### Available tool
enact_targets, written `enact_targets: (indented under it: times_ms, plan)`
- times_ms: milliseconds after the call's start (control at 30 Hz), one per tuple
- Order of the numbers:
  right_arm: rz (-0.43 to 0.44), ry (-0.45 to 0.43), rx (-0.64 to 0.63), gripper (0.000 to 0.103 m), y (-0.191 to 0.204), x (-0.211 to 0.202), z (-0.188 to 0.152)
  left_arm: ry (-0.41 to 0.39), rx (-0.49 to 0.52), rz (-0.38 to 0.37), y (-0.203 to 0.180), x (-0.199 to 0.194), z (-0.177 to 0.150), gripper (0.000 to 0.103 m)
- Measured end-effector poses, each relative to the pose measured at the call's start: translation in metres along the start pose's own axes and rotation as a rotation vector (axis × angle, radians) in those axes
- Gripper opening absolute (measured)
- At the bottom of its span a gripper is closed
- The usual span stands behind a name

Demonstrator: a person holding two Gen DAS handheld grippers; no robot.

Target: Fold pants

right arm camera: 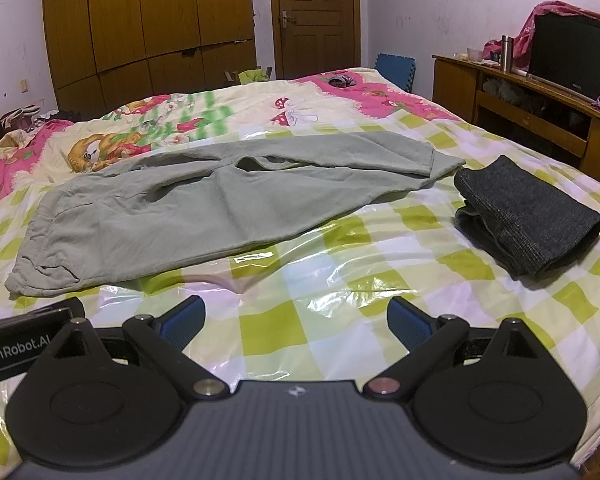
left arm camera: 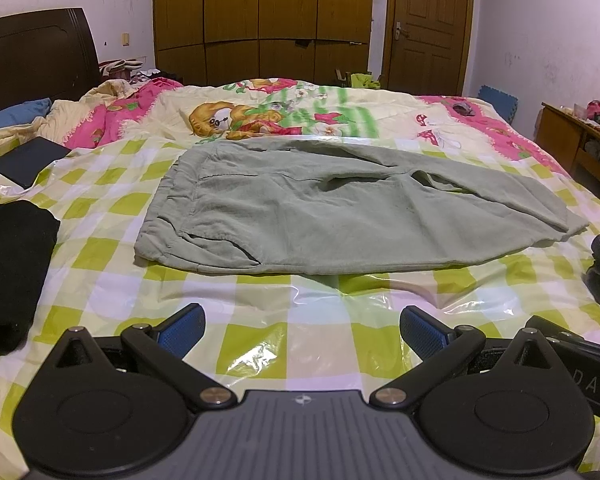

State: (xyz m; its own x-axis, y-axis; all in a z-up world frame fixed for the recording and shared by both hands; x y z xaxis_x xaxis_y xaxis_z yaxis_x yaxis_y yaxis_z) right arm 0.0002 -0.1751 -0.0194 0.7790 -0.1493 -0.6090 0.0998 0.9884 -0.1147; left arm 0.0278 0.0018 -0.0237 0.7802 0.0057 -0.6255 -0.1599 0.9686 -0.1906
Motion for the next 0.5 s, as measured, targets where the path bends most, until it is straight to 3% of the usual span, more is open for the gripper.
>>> enact_targets:
  times_ms: [500]
  plan:
    - [-0.002, -0.002, -0.003, 0.097, 0.0009, 0.0007, -0.0005, -0.003, 0.007, 0.003, -0.0012, -0.001, 0.0013, 0.103]
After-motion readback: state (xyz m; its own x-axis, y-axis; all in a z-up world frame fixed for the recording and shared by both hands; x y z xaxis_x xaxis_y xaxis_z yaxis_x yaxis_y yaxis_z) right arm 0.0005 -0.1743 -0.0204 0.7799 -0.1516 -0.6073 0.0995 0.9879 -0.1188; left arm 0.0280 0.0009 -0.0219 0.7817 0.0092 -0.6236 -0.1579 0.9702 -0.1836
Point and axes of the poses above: each gripper's, at about its wrist camera, not at the fingertips, and x roughly the way its jaws point, y to its left, z to its top, the point moved 4 cm from there along x, roughly the way its jaws point, and after that the axes turned 11 degrees about -x, right-handed, at the moved point
